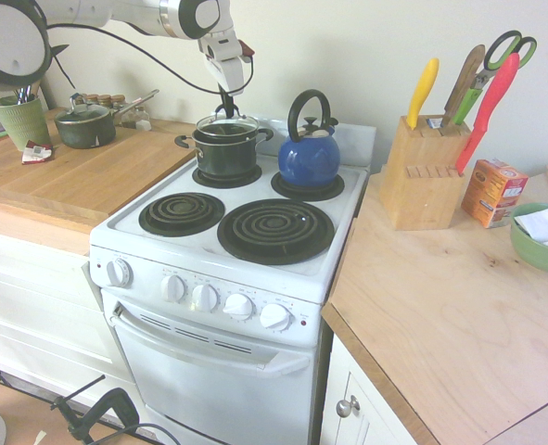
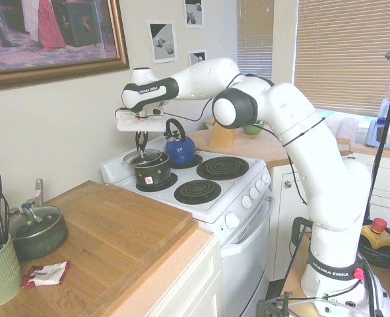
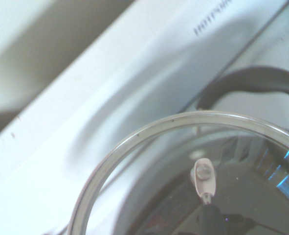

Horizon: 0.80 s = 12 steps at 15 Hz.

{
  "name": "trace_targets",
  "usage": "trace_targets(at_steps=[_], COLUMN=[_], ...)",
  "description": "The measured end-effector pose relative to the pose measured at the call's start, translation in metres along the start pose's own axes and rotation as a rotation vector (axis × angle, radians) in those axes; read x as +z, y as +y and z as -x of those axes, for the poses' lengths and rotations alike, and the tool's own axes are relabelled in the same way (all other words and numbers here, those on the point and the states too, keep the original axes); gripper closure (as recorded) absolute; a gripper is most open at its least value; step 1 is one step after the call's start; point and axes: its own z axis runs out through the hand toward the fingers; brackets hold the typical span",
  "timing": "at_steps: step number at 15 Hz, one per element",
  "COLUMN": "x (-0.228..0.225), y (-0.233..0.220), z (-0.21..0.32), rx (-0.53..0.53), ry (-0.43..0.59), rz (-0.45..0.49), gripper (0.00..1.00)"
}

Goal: Cover the lid of the pot

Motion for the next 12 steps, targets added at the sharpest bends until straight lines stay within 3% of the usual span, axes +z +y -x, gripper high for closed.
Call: trace_targets(at_steps=[12], x=[-0.003], y=[0.019], z=[0.0], rx=[-0.008], ry=[0.031], rz=[0.008], gripper=[1.0])
